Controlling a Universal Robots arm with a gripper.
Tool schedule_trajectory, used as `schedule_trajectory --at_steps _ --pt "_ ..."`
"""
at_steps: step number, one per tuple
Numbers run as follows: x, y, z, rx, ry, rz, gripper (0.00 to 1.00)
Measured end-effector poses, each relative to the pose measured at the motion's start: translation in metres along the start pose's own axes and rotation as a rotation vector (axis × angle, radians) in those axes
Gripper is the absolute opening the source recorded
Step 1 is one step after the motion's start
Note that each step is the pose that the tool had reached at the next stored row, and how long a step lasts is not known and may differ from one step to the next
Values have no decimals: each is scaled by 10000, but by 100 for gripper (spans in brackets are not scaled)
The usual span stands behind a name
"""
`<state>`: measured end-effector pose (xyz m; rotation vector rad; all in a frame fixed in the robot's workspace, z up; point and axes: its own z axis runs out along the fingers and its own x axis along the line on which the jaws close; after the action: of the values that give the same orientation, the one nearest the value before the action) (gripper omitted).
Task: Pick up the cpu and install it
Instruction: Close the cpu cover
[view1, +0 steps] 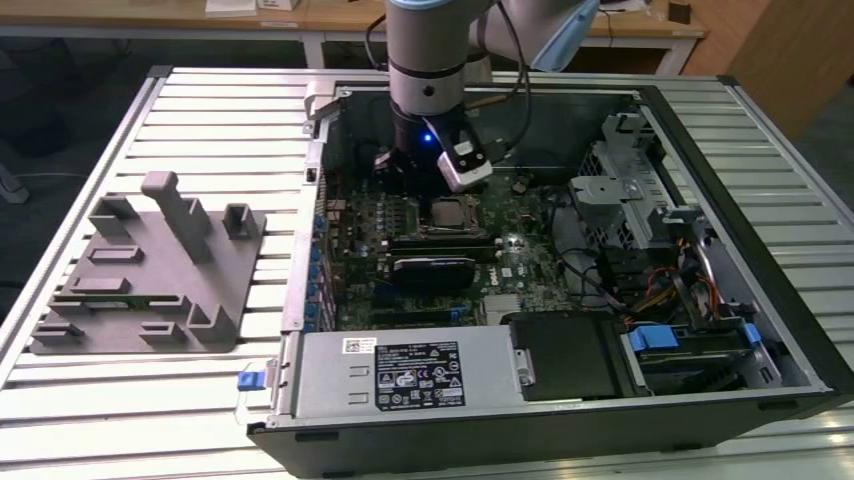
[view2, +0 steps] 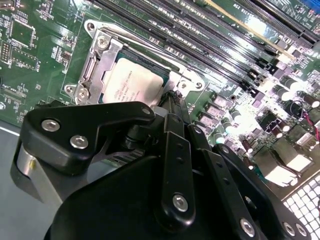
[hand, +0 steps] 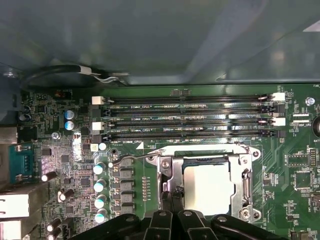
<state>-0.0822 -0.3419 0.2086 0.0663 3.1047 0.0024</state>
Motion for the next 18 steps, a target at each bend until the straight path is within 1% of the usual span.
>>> schedule_trajectory --at_steps 4,13,18 --pt "-35 1 7 -2 1 2 11" --pt "-34 1 92 2 20 2 11" --pt "-34 1 96 4 23 2 11"
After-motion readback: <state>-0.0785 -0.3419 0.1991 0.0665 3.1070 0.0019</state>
